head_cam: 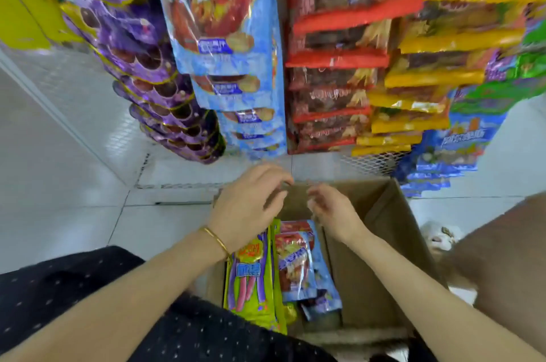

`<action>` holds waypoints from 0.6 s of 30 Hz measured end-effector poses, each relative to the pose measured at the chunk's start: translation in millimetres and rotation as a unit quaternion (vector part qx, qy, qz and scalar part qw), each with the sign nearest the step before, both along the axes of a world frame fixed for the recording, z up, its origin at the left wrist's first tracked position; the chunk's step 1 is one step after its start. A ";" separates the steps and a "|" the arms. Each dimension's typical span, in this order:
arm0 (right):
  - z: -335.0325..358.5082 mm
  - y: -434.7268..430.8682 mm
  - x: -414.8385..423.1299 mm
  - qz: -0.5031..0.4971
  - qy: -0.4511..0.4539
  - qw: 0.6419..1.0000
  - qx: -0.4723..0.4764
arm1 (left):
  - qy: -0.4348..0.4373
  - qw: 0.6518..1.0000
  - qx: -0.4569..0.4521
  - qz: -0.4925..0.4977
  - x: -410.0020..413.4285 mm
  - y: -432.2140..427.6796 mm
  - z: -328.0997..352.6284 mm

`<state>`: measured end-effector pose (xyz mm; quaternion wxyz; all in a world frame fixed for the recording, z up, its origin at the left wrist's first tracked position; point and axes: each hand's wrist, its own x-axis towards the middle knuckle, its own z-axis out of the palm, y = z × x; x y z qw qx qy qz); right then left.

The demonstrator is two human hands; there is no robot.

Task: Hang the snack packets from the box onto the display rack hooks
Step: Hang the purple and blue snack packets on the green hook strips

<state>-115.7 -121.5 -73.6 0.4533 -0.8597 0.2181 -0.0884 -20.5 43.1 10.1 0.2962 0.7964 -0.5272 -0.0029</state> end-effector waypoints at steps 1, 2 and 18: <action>-22.7 -0.9 -2.5 0.003 0.049 0.998 0.025 | 0.004 1.000 0.018 0.003 2.4 -1.9 -6.1; -43.5 -0.8 -3.9 0.002 0.100 0.994 0.040 | 0.019 0.999 0.024 0.014 4.6 -3.0 -9.6; -161.4 20.1 -3.4 -0.112 0.307 0.893 0.310 | 0.134 0.981 0.110 0.085 18.4 3.1 -43.9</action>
